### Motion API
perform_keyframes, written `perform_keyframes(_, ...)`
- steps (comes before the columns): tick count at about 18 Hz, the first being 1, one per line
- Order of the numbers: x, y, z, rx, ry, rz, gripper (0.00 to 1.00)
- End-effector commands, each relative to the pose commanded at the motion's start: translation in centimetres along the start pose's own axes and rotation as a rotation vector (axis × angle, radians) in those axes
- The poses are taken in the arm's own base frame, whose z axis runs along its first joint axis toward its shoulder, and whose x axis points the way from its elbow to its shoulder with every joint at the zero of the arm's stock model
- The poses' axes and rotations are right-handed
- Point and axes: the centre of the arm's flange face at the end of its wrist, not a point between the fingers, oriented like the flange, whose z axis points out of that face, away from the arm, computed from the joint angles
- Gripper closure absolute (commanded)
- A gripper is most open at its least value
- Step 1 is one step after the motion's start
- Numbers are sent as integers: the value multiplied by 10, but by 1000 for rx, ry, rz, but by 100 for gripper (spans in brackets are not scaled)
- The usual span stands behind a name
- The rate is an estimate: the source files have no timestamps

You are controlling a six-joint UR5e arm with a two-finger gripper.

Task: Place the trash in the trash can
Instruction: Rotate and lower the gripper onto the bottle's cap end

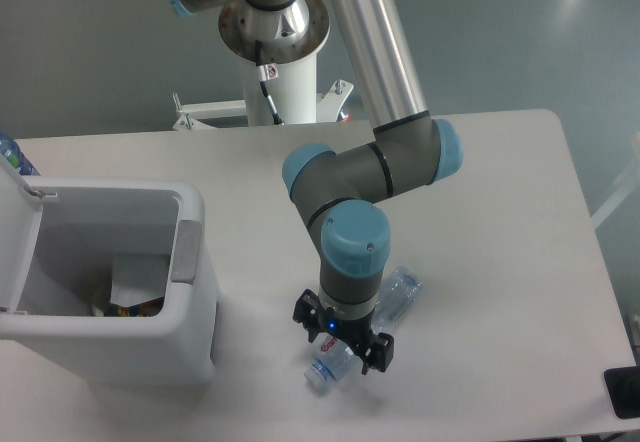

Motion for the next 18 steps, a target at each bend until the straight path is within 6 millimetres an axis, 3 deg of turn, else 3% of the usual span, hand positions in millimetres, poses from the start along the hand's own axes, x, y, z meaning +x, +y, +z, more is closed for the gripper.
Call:
perform_keyframes(11,-4,0,18,-22,-3,-8,0)
perform_keyframes(14,-2,-4,17,-21,-9,-29,19)
perform_keyframes(18,-1,-4,17,-20,-10,-31,21)
